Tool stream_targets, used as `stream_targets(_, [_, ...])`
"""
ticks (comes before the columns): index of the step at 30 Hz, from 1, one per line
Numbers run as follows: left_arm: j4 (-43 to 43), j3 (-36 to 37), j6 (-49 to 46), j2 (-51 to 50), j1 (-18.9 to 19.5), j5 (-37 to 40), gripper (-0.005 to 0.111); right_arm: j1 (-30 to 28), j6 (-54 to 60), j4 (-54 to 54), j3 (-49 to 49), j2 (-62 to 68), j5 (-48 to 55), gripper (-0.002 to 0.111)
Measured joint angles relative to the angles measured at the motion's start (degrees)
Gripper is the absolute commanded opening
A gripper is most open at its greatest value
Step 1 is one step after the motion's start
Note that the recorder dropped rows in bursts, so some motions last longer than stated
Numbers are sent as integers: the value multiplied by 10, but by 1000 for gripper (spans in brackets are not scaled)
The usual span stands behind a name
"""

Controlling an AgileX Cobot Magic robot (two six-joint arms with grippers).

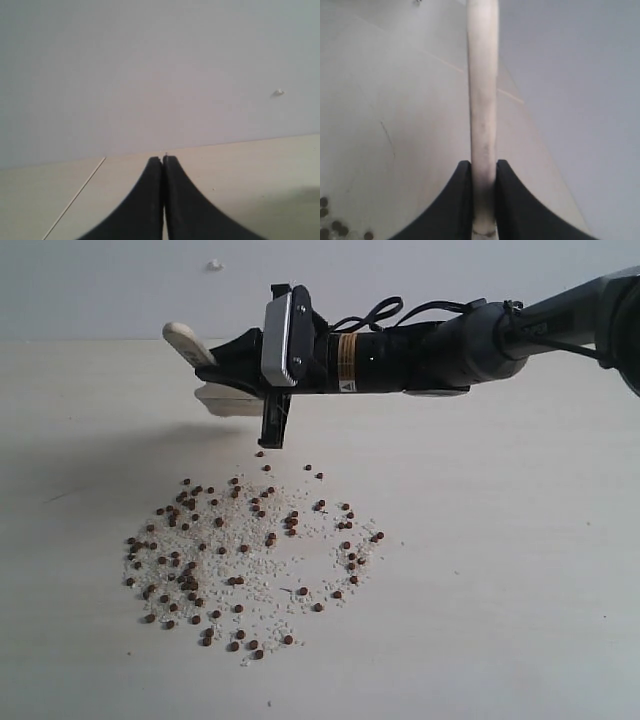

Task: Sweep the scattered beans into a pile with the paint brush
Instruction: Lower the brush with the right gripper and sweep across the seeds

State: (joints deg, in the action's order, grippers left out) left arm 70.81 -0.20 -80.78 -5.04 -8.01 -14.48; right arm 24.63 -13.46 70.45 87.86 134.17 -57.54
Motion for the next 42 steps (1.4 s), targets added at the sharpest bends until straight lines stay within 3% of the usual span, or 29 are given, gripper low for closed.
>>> stream_targets(6, [0, 0, -3, 0, 0, -1, 0, -1, -66, 31, 2, 23, 7, 0])
stream_targets(16, [0, 0, -3, 0, 0, -3, 0, -3, -240, 142, 2, 23, -116, 0])
stream_targets(28, [1, 0, -3, 0, 0, -4, 0, 1, -402, 225, 4, -11, -125, 0])
stream_targets(32, [1, 0, -3, 0, 0, -4, 0, 6, -351, 205, 4, -50, -122, 0])
stream_targets(38, [1, 0, -3, 0, 0, -4, 0, 25, -81, 61, 8, -21, -92, 0])
stream_targets(42, [1, 0, -3, 0, 0, -4, 0, 45, -71, 51, 82, 50, -95, 0])
